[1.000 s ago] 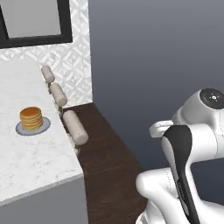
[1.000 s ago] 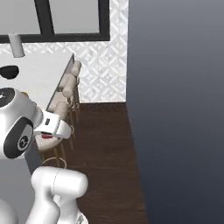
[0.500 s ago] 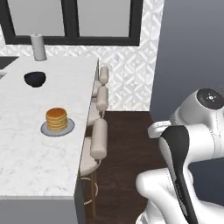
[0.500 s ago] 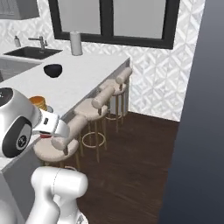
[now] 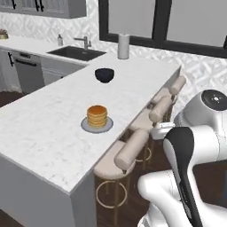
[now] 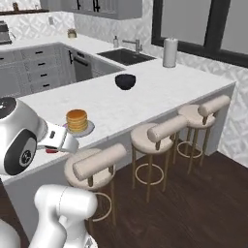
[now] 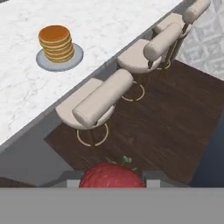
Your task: Take the strawberry from the fridge and place it on top of the pancake, located on the dining counter.
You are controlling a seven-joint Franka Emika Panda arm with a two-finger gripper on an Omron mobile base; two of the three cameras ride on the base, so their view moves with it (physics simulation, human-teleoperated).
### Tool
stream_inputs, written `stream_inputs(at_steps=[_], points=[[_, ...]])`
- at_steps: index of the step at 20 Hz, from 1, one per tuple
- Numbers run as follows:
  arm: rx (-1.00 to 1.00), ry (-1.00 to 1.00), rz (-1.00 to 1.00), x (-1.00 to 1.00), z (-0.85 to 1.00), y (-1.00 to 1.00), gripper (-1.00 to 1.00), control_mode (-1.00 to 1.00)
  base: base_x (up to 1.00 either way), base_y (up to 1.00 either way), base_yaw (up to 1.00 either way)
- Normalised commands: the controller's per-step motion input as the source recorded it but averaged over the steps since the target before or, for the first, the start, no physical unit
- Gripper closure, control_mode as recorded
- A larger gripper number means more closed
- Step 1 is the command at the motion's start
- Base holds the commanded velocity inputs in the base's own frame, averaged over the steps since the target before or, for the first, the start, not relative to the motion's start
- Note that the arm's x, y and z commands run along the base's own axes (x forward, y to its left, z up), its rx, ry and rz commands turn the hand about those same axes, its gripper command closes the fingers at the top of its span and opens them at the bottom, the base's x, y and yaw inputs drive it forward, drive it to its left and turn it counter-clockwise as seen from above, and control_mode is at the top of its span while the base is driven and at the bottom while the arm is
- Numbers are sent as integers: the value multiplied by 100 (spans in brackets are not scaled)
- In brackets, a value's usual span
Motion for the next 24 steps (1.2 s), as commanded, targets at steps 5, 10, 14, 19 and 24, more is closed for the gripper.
stream_inputs(at_steps=[5,10,14,19,24], points=[[0,0,0,0,0,0,100,100,4,-72,81],[0,0,0,0,0,0,100,100,0,-76,78],[0,0,0,0,0,0,100,100,0,-95,55],[0,0,0,0,0,0,100,100,0,-95,46],[0,0,0,0,0,0,100,100,48,-6,26]])
